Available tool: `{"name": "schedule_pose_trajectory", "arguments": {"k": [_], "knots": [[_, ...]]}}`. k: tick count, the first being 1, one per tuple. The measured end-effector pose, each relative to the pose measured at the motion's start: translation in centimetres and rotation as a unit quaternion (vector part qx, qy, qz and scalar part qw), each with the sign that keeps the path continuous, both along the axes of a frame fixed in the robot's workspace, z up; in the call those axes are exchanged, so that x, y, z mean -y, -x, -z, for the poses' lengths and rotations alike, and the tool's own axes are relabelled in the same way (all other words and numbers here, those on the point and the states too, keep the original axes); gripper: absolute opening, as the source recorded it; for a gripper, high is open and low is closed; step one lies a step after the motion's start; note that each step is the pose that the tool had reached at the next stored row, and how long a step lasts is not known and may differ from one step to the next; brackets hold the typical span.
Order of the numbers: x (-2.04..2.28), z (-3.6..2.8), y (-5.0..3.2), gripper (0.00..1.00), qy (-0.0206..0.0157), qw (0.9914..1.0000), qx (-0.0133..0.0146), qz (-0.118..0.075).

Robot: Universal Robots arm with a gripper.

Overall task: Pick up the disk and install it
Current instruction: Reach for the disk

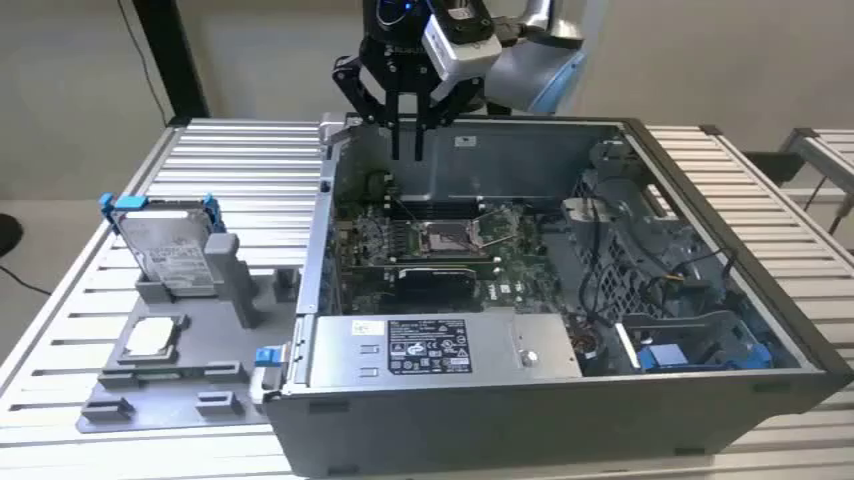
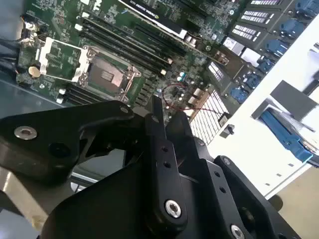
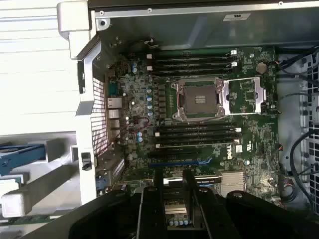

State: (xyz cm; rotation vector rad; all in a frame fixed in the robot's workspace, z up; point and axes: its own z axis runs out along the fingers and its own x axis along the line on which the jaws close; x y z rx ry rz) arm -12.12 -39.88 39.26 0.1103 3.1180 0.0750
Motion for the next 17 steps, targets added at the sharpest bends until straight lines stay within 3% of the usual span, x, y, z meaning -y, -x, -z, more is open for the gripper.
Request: {"name": "schedule_pose_trajectory", "arguments": {"k": [17], "knots": [[-0.04,0.0,0.32,1.0,0.0,1.0,0.0,0.0]]}}
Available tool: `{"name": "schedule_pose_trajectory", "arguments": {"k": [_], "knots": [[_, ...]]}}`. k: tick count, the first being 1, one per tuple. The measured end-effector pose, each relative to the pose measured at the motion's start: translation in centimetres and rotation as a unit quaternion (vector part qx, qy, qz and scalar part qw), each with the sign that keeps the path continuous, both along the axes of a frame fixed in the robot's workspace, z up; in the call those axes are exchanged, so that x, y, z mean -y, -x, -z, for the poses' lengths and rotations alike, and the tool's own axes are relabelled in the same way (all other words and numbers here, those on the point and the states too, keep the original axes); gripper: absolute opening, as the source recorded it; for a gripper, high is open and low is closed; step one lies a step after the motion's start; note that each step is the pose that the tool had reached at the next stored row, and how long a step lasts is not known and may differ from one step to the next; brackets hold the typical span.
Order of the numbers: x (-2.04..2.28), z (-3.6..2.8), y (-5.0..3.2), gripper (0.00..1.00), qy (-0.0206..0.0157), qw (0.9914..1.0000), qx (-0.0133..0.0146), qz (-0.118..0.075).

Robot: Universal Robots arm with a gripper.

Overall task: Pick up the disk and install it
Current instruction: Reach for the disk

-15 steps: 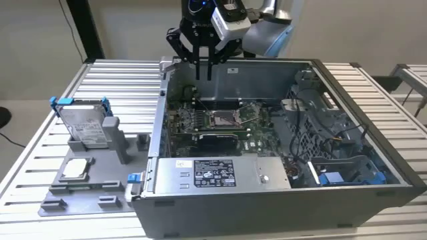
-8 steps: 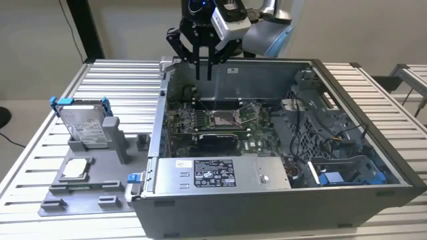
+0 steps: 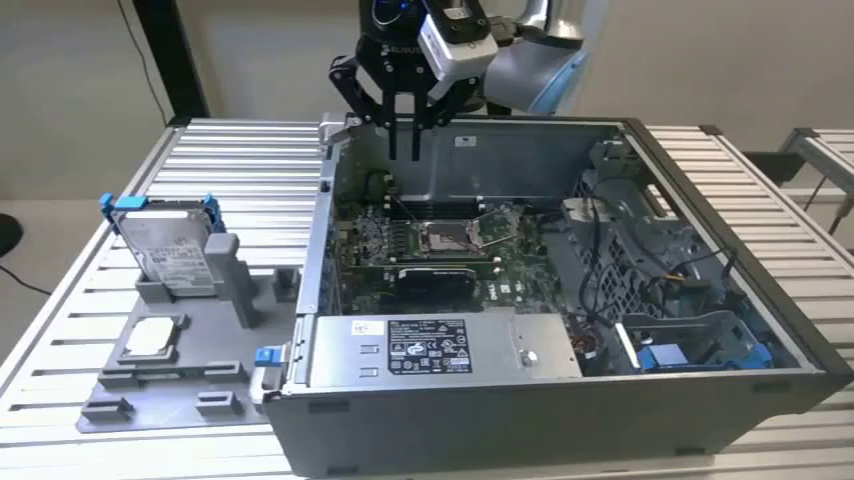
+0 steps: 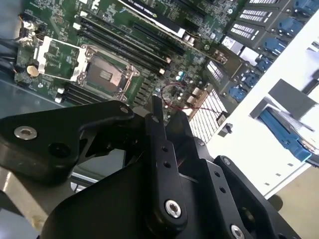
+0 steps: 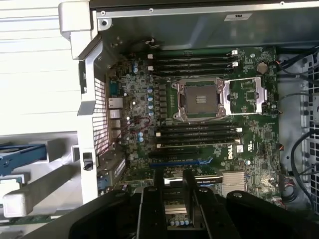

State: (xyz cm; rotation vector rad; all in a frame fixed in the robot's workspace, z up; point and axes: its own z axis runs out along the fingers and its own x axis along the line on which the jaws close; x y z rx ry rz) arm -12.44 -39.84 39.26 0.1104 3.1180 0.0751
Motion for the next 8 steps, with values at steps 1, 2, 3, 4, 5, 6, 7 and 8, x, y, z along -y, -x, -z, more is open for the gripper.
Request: {"name": "schedule_pose_trajectory", "arguments": {"k": [1,2,3,4,5,6,7,8], "knots": [[0.0,0.0,0.01,1.0,0.0,1.0,0.0,0.0],[0.0,0.0,0.02,1.0,0.0,1.0,0.0,0.0],[0.0,0.0,0.02,1.0,0.0,1.0,0.0,0.0],[0.0,0.0,0.02,1.0,0.0,1.0,0.0001,0.0],[0.0,0.0,0.03,1.0,0.0,1.0,0.0,0.0],[0.0,0.0,0.03,1.0,0.0001,1.0,0.0,0.0],[0.0,0.0,0.03,1.0,0.0,1.0,0.0,0.0],[0.0,0.0,0.03,0.0,0.0,1.0,0.0001,0.0]]}}
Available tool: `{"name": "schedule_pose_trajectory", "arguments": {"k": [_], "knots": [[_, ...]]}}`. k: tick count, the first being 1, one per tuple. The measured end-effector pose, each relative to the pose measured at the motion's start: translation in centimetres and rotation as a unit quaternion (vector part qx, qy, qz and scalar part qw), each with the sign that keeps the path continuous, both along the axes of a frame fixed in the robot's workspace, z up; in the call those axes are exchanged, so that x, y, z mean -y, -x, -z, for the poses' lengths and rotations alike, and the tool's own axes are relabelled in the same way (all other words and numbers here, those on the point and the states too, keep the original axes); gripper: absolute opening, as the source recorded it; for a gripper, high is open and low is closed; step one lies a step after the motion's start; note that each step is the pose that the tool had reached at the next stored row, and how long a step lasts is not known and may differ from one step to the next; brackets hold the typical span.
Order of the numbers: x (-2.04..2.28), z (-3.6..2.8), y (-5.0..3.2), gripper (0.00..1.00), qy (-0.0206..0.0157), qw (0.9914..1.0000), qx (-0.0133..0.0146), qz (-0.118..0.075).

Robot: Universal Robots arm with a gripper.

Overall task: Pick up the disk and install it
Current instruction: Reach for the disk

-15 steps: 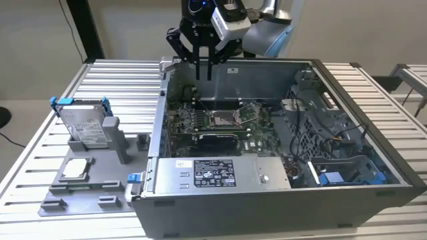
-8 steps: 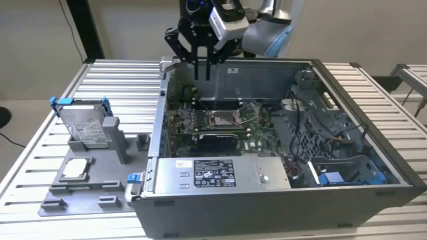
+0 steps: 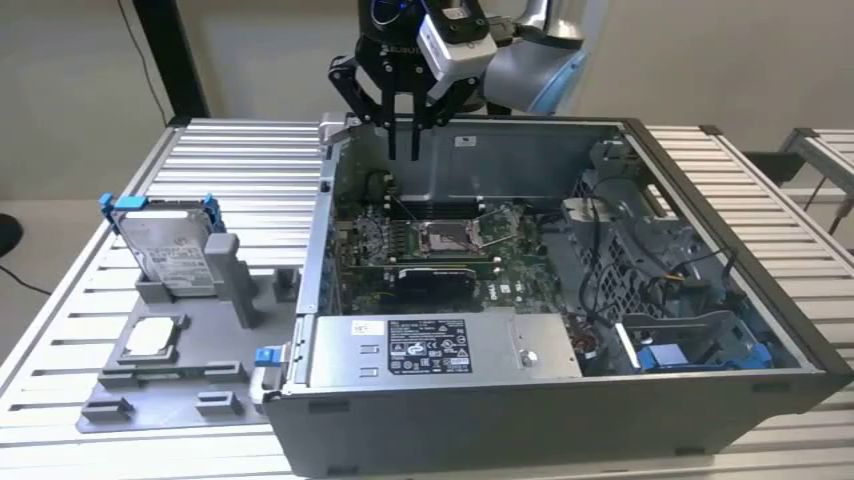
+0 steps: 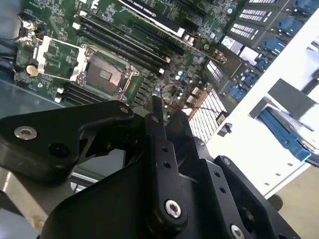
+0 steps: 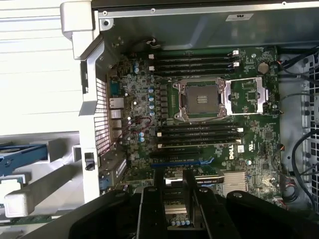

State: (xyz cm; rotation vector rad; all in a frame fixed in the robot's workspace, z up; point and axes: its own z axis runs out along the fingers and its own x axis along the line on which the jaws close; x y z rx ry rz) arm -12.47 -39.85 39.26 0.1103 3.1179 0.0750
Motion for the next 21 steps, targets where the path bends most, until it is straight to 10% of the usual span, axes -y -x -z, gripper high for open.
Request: {"name": "schedule_pose_trajectory", "arguments": {"k": [21], "knots": [[-0.42,0.0,0.86,0.0,0.0,1.0,0.0,0.0]]}}
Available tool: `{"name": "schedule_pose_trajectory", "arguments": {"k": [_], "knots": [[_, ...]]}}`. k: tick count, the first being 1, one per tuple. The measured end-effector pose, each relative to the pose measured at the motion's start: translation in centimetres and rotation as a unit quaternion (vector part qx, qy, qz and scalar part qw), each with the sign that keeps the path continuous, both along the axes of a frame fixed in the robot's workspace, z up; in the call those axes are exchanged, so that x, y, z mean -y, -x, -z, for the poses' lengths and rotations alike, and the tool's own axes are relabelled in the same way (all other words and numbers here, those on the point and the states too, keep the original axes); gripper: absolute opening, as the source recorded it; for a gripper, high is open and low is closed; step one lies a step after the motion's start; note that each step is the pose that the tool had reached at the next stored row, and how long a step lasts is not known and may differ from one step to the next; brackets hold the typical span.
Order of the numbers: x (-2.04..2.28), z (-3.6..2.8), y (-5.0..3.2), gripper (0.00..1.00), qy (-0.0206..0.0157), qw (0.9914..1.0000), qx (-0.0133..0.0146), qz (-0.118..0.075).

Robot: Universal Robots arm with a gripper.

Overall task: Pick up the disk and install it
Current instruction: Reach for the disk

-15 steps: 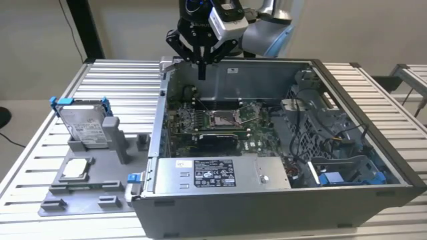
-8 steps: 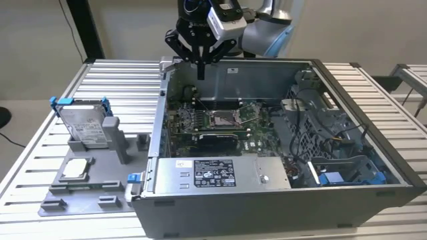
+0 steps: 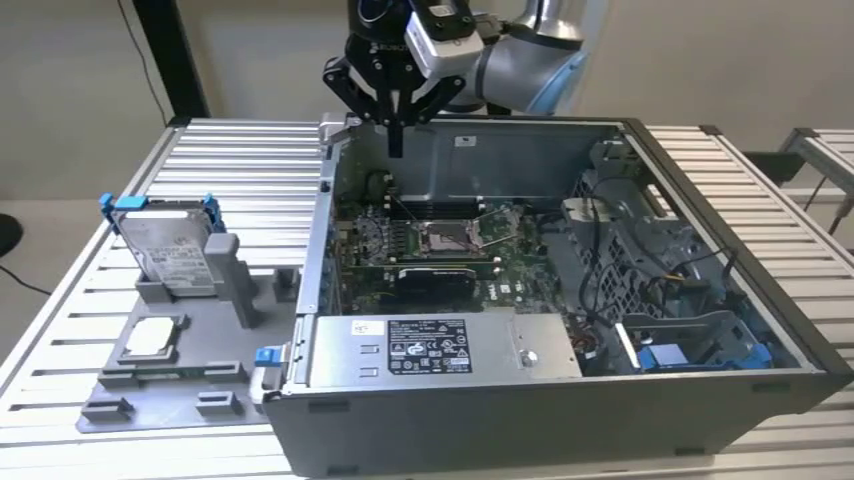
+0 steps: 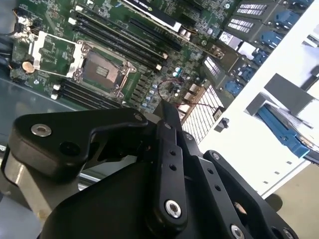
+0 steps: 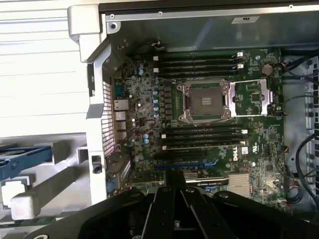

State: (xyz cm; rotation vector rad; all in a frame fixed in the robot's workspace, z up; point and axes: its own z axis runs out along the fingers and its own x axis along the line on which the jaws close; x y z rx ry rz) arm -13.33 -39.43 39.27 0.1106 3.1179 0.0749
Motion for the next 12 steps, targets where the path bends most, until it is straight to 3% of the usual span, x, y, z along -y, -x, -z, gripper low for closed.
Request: {"name": "schedule_pose_trajectory", "arguments": {"k": [12], "knots": [[-0.58,0.01,2.1,0.0,-0.0001,1.0,0.0,0.0]]}}
